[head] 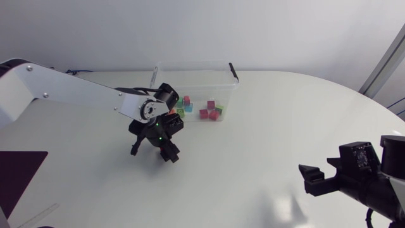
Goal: Place the duplo bricks in the container
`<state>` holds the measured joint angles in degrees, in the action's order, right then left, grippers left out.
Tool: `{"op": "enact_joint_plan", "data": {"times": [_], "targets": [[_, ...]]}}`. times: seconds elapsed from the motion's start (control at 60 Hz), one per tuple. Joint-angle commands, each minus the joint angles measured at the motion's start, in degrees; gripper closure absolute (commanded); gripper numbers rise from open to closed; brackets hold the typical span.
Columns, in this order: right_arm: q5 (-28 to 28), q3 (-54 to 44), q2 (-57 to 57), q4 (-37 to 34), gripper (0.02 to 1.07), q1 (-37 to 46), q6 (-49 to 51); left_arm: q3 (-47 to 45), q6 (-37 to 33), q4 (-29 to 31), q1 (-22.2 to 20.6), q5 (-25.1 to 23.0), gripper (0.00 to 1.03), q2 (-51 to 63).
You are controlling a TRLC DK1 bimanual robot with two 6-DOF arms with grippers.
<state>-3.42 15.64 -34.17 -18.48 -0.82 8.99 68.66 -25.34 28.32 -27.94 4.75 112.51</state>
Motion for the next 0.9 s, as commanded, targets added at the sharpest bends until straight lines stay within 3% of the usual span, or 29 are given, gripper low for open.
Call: {"op": "enact_joint_plan", "data": {"times": [0.0,0.05,0.133,0.567,0.883], "targets": [[-0.3,0.0,-1.0,0.3,0.06,-0.5,-1.1,-3.0,-0.7,0.2,-0.5,0.4,0.65,3.2],[-0.2,-0.2,-1.0,0.3,0.06,-0.4,-1.1,-3.9,-1.1,0.2,-0.8,0.4,0.74,3.2],[-0.1,-0.6,-0.6,0.3,0.06,-0.4,-1.1,-5.0,-1.3,-0.2,-0.8,0.4,0.76,2.5],[-0.1,-0.8,-0.1,0.2,0.06,-0.4,-1.0,-5.2,-3.3,1.0,0.4,0.1,0.76,-11.7],[0.0,2.6,-1.3,-1.1,0.06,-0.4,-1.0,5.8,-2.9,2.1,2.5,-1.6,0.76,-21.7]]}}
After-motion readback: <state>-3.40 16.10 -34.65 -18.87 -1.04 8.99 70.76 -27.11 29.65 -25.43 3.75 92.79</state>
